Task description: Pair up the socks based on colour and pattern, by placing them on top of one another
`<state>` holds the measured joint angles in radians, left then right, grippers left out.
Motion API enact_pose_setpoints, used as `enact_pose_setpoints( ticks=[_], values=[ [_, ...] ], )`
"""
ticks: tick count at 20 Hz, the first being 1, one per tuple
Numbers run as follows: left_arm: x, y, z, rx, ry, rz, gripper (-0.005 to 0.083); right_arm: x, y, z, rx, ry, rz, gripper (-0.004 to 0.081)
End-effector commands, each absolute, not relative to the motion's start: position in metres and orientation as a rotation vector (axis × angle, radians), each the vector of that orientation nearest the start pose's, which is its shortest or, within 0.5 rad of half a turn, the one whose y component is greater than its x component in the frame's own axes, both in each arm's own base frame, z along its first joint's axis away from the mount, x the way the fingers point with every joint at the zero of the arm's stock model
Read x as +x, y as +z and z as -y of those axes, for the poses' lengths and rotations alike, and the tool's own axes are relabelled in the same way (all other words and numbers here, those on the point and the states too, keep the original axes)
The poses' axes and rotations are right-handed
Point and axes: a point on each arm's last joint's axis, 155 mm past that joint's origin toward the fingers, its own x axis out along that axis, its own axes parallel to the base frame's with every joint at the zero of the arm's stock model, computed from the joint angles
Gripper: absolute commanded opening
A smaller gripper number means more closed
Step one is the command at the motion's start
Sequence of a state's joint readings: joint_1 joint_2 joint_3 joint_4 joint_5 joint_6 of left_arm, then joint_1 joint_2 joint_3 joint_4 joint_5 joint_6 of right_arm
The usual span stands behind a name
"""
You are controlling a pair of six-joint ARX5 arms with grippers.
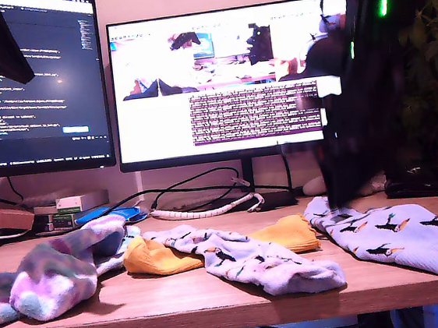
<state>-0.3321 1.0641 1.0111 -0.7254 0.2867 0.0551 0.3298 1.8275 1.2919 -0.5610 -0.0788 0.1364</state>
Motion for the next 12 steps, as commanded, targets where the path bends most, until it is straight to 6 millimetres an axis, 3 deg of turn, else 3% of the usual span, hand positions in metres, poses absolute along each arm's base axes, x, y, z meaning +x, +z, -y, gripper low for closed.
enact_pose_setpoints(
  ticks=[1, 3, 6, 7, 12],
  values=[
    [0.28, 0.202, 0.152, 0.067, -0.608, -0.79, -0.0019, 0.41, 0.087, -0.157, -0.031, 0.312, -1.068, 0.0074],
    [0.281, 0.203, 0.152, 0.066, -0.609, -0.783, -0.0019, 0.402, 0.097, -0.156, -0.09, 0.359, -1.059, 0.0073],
    [0.282, 0.204, 0.153, 0.068, -0.61, -0.778, -0.0019, 0.383, 0.094, -0.154, -0.19, 0.424, -1.106, 0.0039],
    [0.282, 0.204, 0.153, 0.068, -0.61, -0.778, -0.0019, 0.381, 0.094, -0.154, -0.192, 0.424, -1.108, -0.0018],
    [0.282, 0.204, 0.152, 0.079, -0.614, -0.774, -0.0019, 0.377, 0.114, -0.151, -0.183, 0.432, -0.966, -0.0013]
  ],
)
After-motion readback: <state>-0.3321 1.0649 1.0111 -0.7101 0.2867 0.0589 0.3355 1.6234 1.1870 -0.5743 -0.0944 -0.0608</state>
